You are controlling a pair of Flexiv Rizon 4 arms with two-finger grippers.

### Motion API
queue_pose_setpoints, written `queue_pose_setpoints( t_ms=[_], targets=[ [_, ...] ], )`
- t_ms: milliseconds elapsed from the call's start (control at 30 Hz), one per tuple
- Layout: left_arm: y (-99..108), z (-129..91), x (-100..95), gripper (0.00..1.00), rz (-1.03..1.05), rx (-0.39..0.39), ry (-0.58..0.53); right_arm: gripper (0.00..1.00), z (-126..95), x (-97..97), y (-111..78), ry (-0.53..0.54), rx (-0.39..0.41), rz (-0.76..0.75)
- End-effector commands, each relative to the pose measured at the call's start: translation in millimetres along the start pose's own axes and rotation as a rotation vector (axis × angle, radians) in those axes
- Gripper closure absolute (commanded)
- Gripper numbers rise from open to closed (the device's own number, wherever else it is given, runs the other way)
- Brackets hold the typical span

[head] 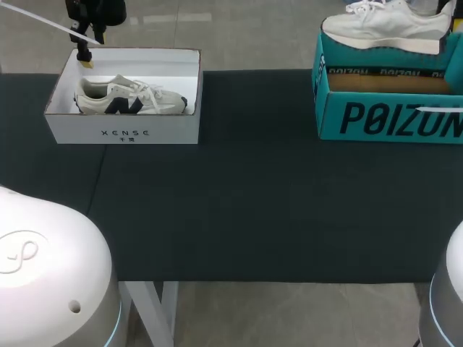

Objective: Take the shoe out of the shoebox, open the shoe tongue, remove and reinsert the insole, then place the shoe into the shoebox

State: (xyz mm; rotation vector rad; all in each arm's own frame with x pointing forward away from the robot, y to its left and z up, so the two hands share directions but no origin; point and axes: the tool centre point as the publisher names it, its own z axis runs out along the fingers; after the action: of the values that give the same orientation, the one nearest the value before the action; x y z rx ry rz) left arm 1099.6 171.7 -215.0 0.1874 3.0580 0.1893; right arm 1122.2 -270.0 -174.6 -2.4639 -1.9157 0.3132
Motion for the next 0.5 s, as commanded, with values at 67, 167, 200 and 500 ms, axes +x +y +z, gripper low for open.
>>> queue_pose_setpoints(
  t_ms=[67, 167, 200, 500],
  targets=[
    [0, 1, 1.2, 0.00, 0.001, 0.000, -0.003, 1.00, -17, 9.8, -73.3, -0.046, -0.308, 0.020],
    [0, 1, 1.2, 0.00, 0.001, 0.000, -0.003, 1.00, -17, 14.7, -86.6, -0.069, -0.381, 0.026],
    [0, 1, 1.2, 0.00, 0.001, 0.000, -0.003, 1.00, -16, 15.6, -89.4, -0.066, -0.399, 0.028],
    [0, 1, 1.2, 0.00, 0.001, 0.000, -0.003, 1.00, -21, 16.9, -100.2, -0.055, -0.460, 0.021]
  ],
)
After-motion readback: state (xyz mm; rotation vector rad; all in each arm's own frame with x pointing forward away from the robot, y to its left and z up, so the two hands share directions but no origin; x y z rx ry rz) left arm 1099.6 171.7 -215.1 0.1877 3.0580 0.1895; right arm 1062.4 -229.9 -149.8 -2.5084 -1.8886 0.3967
